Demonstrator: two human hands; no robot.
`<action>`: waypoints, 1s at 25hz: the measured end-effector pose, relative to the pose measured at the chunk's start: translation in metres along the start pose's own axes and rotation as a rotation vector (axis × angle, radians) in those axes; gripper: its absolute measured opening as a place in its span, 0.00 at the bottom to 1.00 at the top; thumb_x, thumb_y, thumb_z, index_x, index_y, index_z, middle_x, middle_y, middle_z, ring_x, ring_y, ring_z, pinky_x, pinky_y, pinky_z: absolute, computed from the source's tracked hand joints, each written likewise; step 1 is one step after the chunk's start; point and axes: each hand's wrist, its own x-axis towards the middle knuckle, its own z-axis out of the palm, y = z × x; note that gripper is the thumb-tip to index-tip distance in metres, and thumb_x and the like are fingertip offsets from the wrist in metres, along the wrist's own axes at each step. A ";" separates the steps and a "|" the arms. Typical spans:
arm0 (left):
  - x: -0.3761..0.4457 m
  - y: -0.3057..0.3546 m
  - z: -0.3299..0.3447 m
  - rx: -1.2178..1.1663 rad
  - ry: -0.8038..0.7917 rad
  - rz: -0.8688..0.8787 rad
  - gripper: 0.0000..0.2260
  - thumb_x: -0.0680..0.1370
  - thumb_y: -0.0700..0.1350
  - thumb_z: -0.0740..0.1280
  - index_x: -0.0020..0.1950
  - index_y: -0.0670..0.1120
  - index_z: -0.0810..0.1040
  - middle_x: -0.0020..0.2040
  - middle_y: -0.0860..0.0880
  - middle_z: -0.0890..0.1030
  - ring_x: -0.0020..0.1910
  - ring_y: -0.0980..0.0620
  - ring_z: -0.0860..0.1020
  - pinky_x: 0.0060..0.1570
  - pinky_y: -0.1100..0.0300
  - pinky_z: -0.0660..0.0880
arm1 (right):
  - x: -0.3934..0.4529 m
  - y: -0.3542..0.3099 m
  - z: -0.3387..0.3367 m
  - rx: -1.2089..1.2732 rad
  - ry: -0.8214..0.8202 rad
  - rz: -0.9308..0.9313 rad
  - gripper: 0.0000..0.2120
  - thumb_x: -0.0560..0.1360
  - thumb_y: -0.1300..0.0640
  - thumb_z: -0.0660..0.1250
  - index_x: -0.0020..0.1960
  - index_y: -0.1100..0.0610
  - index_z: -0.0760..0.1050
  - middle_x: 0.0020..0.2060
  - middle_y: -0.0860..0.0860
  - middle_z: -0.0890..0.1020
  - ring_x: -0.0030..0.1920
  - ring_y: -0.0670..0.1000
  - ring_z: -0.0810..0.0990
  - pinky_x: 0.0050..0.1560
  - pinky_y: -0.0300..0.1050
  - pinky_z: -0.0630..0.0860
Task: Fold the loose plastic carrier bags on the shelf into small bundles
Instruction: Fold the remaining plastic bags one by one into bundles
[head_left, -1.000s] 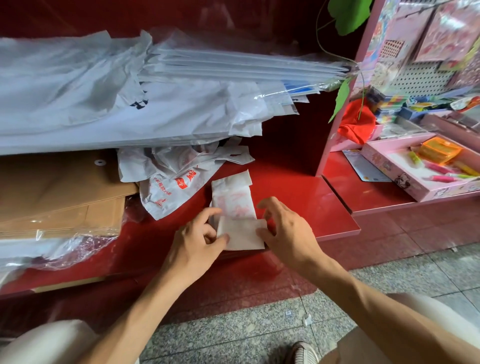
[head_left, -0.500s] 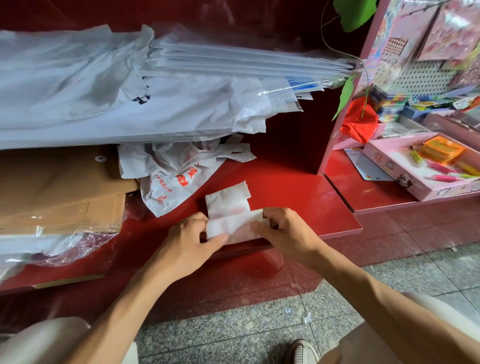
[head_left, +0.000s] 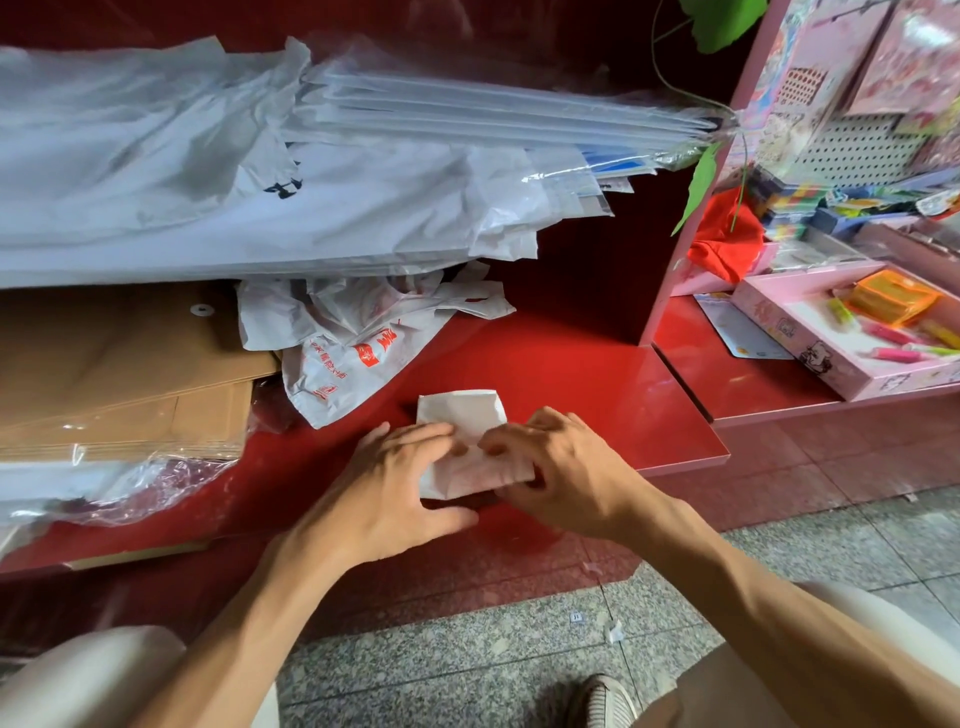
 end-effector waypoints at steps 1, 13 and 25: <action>0.001 0.000 -0.002 -0.082 0.034 -0.014 0.32 0.65 0.71 0.60 0.61 0.54 0.79 0.66 0.66 0.70 0.66 0.65 0.70 0.71 0.63 0.58 | 0.001 -0.002 -0.002 0.166 0.045 0.041 0.16 0.76 0.52 0.68 0.63 0.53 0.74 0.44 0.45 0.83 0.40 0.41 0.78 0.42 0.37 0.73; 0.012 -0.006 -0.001 -0.099 0.213 -0.323 0.05 0.76 0.53 0.69 0.47 0.53 0.76 0.48 0.57 0.75 0.52 0.51 0.75 0.52 0.52 0.72 | 0.028 -0.008 0.012 0.171 0.002 0.627 0.13 0.77 0.46 0.64 0.40 0.54 0.70 0.42 0.49 0.75 0.41 0.54 0.76 0.37 0.48 0.70; -0.207 -0.046 -0.116 -0.849 0.898 -0.569 0.06 0.74 0.33 0.70 0.47 0.42 0.79 0.33 0.56 0.83 0.29 0.64 0.76 0.32 0.74 0.69 | 0.125 -0.202 0.010 1.057 -0.165 0.124 0.07 0.72 0.69 0.71 0.48 0.61 0.78 0.30 0.53 0.79 0.20 0.45 0.70 0.19 0.35 0.65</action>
